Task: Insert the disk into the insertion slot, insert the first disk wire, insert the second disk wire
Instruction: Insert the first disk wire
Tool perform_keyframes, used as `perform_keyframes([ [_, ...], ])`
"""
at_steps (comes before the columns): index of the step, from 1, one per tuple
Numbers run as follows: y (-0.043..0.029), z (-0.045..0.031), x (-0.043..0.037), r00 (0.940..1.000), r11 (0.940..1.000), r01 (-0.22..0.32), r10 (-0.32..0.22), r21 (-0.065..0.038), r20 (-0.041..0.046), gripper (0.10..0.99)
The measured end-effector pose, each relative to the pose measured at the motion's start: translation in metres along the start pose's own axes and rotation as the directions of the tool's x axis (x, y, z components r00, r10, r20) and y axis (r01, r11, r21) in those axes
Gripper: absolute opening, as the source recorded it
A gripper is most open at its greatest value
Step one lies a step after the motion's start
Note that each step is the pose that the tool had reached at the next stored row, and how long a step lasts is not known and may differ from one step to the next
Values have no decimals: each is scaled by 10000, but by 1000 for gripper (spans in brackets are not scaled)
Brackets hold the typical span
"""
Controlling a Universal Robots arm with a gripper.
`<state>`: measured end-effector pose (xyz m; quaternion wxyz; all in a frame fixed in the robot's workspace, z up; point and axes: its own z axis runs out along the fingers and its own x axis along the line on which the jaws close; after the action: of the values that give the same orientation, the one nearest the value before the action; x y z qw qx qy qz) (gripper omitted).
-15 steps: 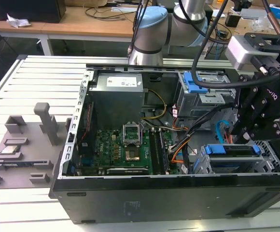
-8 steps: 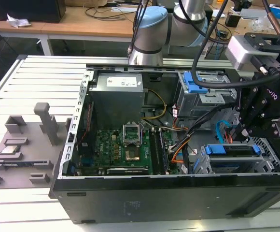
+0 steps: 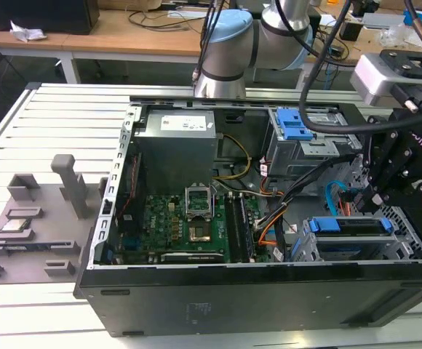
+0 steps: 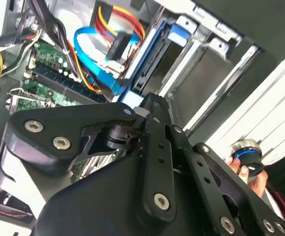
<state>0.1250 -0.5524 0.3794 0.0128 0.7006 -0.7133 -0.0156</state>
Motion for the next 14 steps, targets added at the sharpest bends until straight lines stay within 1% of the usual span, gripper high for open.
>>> perform_keyframes([
  [1,-41,-1,-1,10000,10000,-1,1,-1,0,106],
  [2,-119,-3,-7,10000,10000,-1,1,-5,-2,106],
  [3,-168,-3,-16,10000,10000,0,0,-8,-4,106],
  [4,-226,1,-43,10000,10000,-1,1,-15,-11,106],
  [5,-249,6,-105,10000,10000,-1,1,-16,-33,106],
  [6,-249,13,-173,10000,10000,-2,2,-17,-41,106],
  [7,-247,24,-265,10000,10000,-3,3,-17,-47,106],
  [8,-247,34,-325,10000,10000,-4,4,-16,-56,106],
  [9,-247,46,-360,10000,10000,-3,3,-16,-56,106],
  [10,-246,77,-417,10000,10000,-4,4,-16,-59,106],
  [12,-222,129,-441,10000,10000,-3,3,-17,-58,106],
  [14,-217,130,-441,10000,10000,-3,3,-16,-65,106],
])
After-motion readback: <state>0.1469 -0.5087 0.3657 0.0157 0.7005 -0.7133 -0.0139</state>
